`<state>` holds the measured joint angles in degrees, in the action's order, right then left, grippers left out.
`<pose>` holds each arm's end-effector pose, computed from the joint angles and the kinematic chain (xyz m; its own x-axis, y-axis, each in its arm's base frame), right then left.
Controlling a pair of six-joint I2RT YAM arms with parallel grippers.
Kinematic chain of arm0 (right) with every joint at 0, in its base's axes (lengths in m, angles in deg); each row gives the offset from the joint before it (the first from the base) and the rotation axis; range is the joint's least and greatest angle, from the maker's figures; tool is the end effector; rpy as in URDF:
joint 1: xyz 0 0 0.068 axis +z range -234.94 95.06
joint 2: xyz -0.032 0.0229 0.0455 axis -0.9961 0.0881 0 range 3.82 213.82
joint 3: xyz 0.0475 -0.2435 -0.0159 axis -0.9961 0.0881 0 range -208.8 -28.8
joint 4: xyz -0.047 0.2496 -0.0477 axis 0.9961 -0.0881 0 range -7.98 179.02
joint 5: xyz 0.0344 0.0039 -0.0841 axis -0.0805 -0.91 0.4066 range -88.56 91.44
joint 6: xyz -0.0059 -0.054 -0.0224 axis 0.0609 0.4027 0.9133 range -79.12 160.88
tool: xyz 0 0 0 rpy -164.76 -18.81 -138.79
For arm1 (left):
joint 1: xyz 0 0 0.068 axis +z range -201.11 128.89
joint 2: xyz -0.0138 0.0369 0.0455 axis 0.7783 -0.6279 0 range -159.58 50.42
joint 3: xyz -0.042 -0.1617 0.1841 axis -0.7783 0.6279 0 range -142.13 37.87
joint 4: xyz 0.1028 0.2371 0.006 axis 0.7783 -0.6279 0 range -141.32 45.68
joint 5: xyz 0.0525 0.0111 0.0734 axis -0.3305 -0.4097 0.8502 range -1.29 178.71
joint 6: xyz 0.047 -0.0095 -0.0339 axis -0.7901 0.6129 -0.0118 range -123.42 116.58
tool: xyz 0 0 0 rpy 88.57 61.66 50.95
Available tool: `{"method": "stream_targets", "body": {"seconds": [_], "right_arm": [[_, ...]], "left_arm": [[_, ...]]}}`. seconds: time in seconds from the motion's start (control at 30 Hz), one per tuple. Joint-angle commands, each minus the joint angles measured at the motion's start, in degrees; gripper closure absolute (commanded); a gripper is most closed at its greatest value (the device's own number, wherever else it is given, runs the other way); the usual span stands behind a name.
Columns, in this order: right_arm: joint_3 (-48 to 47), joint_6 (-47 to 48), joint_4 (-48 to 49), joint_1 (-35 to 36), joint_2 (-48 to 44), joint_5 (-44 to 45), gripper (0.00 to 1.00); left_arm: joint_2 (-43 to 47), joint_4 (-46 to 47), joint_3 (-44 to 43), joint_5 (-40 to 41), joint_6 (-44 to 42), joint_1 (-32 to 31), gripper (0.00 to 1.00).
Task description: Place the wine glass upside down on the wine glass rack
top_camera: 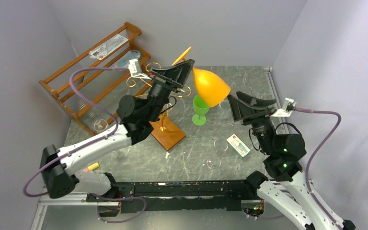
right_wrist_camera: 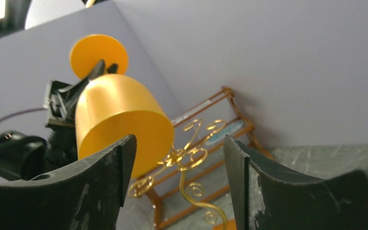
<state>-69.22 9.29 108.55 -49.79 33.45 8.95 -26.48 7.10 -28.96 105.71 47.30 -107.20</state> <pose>0.1167 0.0755 0.3945 0.1008 0.7064 -0.7006 -0.6240 0.5934 0.5085 0.1780 -0.2425 0.4387 -0.2864 -0.9010 -0.3258 0.7101 0.0287 -0.7035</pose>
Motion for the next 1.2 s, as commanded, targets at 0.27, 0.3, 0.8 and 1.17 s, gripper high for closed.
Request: {"method": "stream_targets", "body": {"seconds": [0.27,0.3,0.8,1.17], "right_arm": [[-7.9,9.6,-28.4,0.3,-12.8,-6.3,0.14],[-8.6,10.0,-28.4,0.3,-12.1,-8.5,0.13],[-12.4,6.9,-19.9,0.4,8.1,-38.5,0.08],[-9.3,0.8,-9.4,0.4,13.4,-43.0,0.19]], "left_arm": [[15.3,-22.9,3.0,-24.3,-27.6,0.1,0.95],[15.6,-24.2,2.9,-26.5,-28.3,0.0,0.95],[12.7,-27.1,3.8,-42.7,-29.2,0.0,0.95],[13.0,-26.0,5.5,-43.8,-28.7,0.0,0.95]]}}
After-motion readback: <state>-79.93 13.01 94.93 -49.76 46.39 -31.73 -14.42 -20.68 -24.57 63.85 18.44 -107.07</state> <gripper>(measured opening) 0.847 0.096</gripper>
